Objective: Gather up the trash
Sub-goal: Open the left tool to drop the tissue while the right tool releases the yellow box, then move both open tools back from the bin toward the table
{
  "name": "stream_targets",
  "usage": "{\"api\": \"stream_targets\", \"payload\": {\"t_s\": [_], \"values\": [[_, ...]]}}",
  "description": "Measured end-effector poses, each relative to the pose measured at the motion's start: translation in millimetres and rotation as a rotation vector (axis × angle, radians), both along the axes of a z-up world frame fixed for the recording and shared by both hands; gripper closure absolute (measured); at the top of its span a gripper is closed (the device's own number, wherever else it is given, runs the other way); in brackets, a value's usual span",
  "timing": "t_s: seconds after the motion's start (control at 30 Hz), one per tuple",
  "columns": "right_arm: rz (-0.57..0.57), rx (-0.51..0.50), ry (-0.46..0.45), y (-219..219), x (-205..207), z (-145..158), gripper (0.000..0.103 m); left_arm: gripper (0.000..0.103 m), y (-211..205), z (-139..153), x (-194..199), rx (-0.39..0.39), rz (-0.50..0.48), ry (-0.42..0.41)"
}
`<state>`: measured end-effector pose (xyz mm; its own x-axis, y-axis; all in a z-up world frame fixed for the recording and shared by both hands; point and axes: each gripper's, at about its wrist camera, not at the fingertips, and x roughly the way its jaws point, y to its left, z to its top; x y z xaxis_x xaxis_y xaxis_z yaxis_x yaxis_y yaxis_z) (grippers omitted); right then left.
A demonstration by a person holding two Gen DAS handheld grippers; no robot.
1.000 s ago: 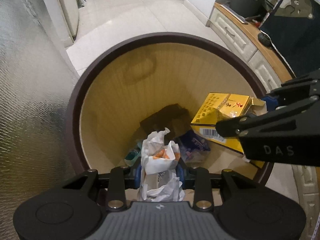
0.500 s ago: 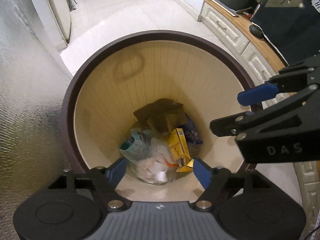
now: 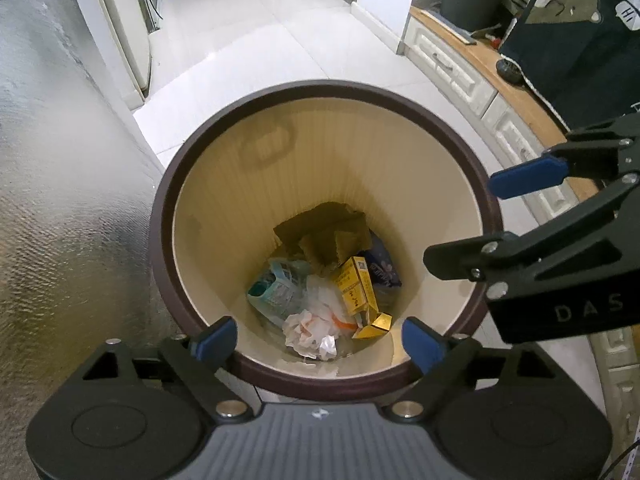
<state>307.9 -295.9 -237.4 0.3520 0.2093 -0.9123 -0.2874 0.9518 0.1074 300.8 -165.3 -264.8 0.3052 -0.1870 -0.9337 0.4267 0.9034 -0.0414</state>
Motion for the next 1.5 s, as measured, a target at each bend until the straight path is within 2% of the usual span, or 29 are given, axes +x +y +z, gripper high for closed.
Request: {"api": "stream_targets", "payload": {"t_s": [0.03, 0.27, 0.5, 0.6, 1.13, 1.5], "values": [[0.002, -0.002, -0.009, -0.5, -2.2, 3.1, 0.025, 0.008, 1.2, 2.9, -2.3, 0.002, 0.002, -0.007], [-0.007, -0.017, -0.055, -3.7, -17.1, 22.7, 0.02, 0.002, 14.0, 19.2, -15.9, 0.005, 0.037, -0.034], [-0.028, -0.044, -0.082, -7.1, -37.5, 34.1, 0.003, 0.0, 21.5, 34.5, -30.9, 0.002, 0.057, -0.057], [-0.033, -0.055, -0.099, -8.5, -47.7, 39.4, 0.001, 0.0, 24.7, 42.7, -39.3, 0.006, 0.063, -0.077], [-0.076, -0.073, -0.189, -18.4, -100.0, 72.4, 0.0, 0.0, 48.7, 94.7, -81.2, -0.036, 0.116, -0.185], [-0.118, -0.055, -0.293, -25.6, -136.5, 106.7, 0.0, 0.0, 54.6, 138.2, -110.7, -0.125, 0.132, -0.298]]}}
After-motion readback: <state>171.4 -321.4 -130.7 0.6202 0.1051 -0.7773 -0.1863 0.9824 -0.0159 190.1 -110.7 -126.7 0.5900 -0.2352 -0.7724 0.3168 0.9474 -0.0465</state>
